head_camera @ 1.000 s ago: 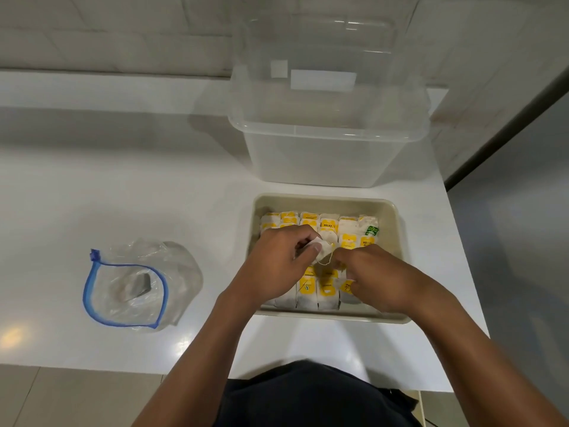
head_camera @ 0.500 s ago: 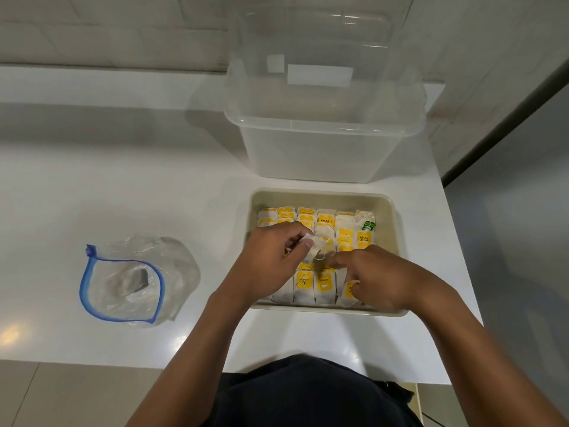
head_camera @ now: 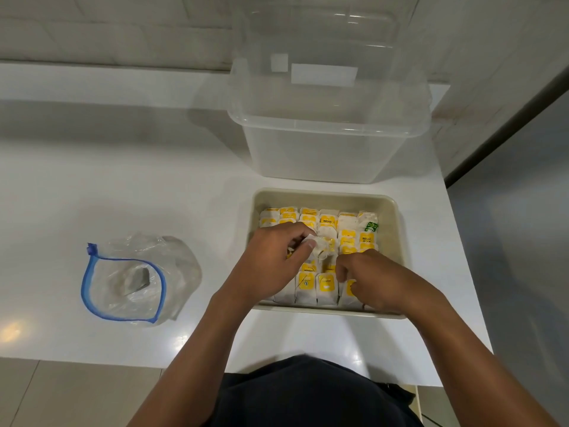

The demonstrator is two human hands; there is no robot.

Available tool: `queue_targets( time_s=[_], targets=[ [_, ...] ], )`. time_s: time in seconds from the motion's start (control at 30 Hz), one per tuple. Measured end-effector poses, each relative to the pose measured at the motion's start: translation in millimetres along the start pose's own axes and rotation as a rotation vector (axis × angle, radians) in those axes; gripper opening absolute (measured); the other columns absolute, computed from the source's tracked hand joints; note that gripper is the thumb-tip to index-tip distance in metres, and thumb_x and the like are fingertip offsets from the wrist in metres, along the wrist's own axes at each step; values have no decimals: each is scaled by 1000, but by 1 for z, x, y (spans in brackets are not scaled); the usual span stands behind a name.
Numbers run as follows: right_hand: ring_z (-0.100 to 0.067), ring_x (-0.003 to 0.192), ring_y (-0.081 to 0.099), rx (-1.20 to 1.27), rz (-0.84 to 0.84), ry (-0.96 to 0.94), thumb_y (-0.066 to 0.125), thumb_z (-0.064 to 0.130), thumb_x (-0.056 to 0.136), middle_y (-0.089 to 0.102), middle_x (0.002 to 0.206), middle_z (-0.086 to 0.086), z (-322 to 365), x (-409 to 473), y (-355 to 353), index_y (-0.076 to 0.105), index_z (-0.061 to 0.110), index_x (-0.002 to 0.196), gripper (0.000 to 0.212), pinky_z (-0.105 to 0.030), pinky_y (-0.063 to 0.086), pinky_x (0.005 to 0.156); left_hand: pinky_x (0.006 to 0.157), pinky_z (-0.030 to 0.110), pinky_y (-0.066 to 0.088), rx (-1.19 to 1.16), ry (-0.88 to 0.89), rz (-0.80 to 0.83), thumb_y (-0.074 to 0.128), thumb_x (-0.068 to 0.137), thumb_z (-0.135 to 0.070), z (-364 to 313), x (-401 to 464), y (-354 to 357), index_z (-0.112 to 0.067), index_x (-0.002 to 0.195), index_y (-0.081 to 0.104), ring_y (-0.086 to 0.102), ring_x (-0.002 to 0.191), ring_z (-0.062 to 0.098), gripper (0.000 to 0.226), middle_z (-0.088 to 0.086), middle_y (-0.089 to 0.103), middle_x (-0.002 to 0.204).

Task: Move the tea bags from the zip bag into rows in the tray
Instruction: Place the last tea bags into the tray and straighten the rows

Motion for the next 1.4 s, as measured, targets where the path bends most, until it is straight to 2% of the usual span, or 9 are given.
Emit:
queue_targets(
  time_s=[0.2, 0.43, 0.67, 0.9, 1.0, 1.07, 1.13, 1.3, 1.4],
  targets=[
    [-23, 95, 62, 30, -108, -7, 56, -1, 83, 60, 101, 0, 0, 6, -7, 47, 33, 88, 35, -41, 57, 79, 70, 10, 48, 9, 9, -5, 61, 99, -25, 0, 1, 0, -20, 102, 73, 64, 80, 3, 14, -13, 68, 82],
    [-23, 89, 64, 25, -153, -16, 60, 8, 82, 65, 98, 4, -1, 10, -10, 48, 32, 100, 32, -42, 58, 75, 74, 18, 55, -1, -34, 25, 63, 97, -30, 6, 1, 7, -24, 103, 75, 68, 81, 0, 15, -12, 74, 84],
    [-19, 90, 63, 4, -112, -4, 65, 10, 82, 64, 97, 5, -4, 10, -5, 53, 34, 106, 36, -39, 58, 77, 74, 12, 52, 41, -80, -1, 65, 96, -32, 10, 1, 8, -26, 107, 74, 65, 84, -5, 15, -15, 73, 84],
    [-24, 96, 63, 15, -299, -58, 59, 13, 91, 67, 99, 2, 6, 0, -34, 56, 22, 114, 25, -42, 55, 78, 74, 21, 55, -18, -161, 4, 70, 92, -27, 17, 2, 14, -26, 101, 69, 67, 77, 2, 9, -10, 71, 79],
    [-14, 87, 64, 191, -406, -99, 54, 12, 95, 70, 97, 5, 5, -15, -58, 63, 23, 115, 24, -31, 54, 78, 75, 31, 56, -85, -230, 57, 72, 91, -25, 23, 3, 26, -24, 99, 68, 67, 73, 7, 9, -4, 72, 79],
    [-4, 86, 62, 314, -353, -124, 59, 10, 91, 67, 106, 10, 5, -22, -65, 61, 26, 122, 35, -13, 47, 72, 78, 35, 57, -123, -258, 100, 73, 90, -25, 25, 4, 37, -22, 100, 68, 68, 75, 10, 12, 1, 72, 80],
    [-2, 92, 62, 350, -279, -146, 65, 15, 88, 63, 114, 17, 7, -25, -65, 57, 31, 127, 43, -6, 42, 67, 78, 38, 57, -140, -266, 137, 75, 88, -25, 24, 5, 46, -23, 98, 68, 67, 75, 12, 12, 0, 72, 79],
    [5, 73, 58, 260, -289, -155, 72, 19, 87, 64, 84, 17, 9, -24, -69, 65, 29, 95, 15, -19, 46, 68, 68, 29, 52, -132, -250, 215, 79, 83, -29, 15, 11, 64, -30, 89, 65, 62, 67, 7, 16, -5, 71, 76],
    [-2, 70, 61, 186, -266, -134, 72, 19, 86, 67, 73, 11, 7, -24, -67, 64, 26, 81, 12, -26, 50, 66, 67, 27, 51, -114, -249, 248, 81, 81, -24, 9, 12, 72, -27, 90, 61, 65, 69, 9, 22, -4, 72, 79]
  ],
)
Point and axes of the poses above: each hand's wrist, its own x-axis towards the middle knuckle, its own y-axis out of the palm, z = x × y, the point moved 10 cm from there along x, towards the middle knuckle
